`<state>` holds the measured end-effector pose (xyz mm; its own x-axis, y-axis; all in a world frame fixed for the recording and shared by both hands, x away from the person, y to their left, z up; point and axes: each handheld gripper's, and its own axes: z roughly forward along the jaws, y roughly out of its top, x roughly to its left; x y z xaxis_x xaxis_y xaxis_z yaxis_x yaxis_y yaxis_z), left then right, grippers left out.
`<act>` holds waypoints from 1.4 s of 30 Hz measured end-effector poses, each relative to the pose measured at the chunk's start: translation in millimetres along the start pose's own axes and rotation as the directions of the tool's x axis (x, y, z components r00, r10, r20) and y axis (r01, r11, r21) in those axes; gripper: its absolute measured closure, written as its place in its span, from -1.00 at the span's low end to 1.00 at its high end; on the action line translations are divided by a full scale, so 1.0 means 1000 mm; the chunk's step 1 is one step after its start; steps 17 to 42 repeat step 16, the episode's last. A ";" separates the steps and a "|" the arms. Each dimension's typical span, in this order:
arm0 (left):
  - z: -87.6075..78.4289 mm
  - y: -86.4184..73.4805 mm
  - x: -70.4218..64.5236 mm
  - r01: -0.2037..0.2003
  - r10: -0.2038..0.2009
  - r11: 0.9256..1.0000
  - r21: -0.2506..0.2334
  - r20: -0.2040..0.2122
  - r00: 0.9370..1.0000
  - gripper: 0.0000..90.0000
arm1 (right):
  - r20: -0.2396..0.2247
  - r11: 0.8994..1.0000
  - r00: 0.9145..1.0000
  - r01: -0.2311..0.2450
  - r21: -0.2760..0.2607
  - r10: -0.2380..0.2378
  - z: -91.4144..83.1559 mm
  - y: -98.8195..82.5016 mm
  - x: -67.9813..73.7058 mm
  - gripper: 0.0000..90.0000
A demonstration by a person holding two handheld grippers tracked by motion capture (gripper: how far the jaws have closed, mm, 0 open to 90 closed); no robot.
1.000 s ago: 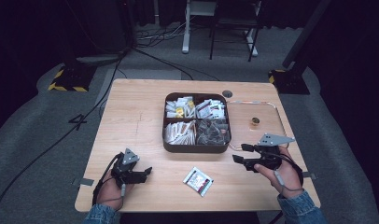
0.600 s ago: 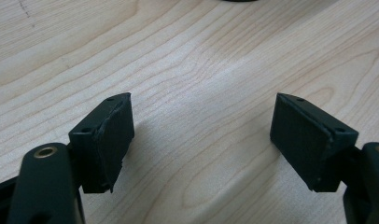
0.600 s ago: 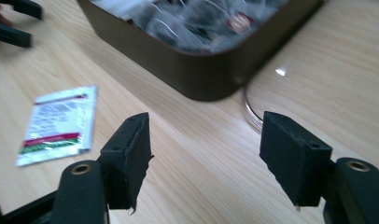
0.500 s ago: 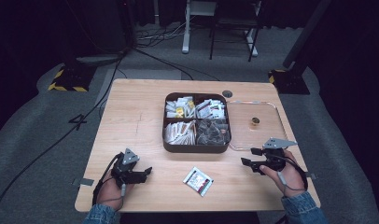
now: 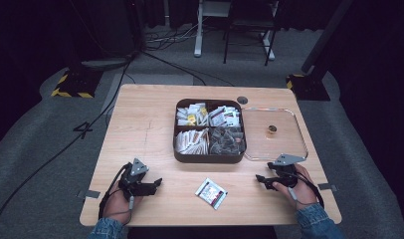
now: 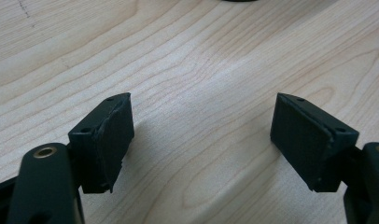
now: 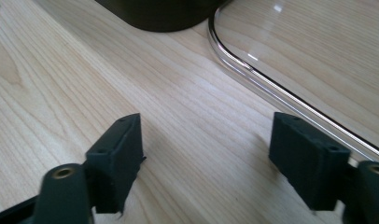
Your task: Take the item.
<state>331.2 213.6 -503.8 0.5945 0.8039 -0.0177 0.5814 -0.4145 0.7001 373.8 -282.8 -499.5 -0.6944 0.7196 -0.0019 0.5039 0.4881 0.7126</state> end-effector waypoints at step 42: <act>0.000 0.000 0.000 -0.001 0.001 1.000 0.000 0.001 1.000 -0.51 | 0.022 1.000 1.000 -0.012 -0.022 0.013 0.009 0.001 0.002 -0.78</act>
